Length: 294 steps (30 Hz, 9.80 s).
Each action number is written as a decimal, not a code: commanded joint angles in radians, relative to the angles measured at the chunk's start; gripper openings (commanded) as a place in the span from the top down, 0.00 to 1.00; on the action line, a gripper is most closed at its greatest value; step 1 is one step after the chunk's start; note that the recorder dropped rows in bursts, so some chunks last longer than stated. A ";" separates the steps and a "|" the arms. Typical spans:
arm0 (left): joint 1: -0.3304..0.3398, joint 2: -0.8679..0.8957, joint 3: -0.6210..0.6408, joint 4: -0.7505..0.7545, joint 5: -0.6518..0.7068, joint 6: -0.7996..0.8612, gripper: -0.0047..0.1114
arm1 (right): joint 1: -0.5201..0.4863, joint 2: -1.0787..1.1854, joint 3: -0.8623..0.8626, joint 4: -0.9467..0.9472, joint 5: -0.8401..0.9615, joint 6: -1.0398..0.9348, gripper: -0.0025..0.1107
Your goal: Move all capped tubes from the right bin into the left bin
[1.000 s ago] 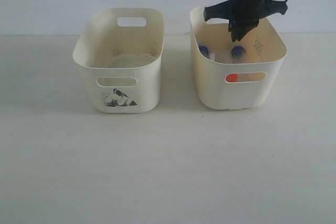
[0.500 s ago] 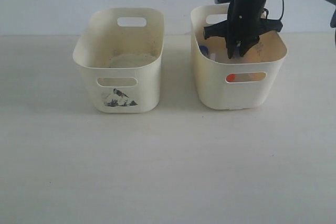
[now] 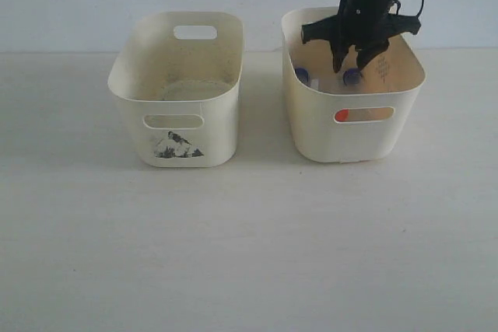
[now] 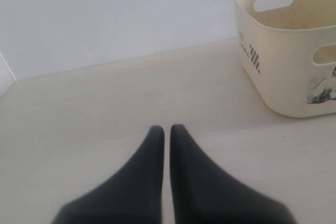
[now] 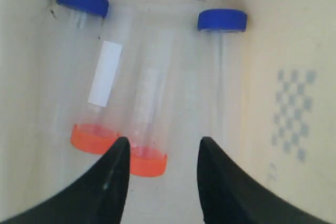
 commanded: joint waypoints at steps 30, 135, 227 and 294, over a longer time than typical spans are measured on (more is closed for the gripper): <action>-0.001 0.000 -0.004 -0.004 -0.009 -0.013 0.92 | -0.002 0.080 0.002 0.029 0.027 -0.028 0.62; -0.001 0.000 -0.004 -0.004 -0.009 -0.013 0.92 | 0.022 -0.028 0.002 0.015 0.033 0.073 0.97; -0.001 0.000 -0.004 -0.004 -0.009 -0.013 0.92 | 0.112 -0.193 0.004 0.732 0.033 -0.565 0.98; -0.001 0.000 -0.004 -0.004 -0.009 -0.013 0.92 | 0.018 -0.001 0.000 0.073 -0.134 -0.030 0.98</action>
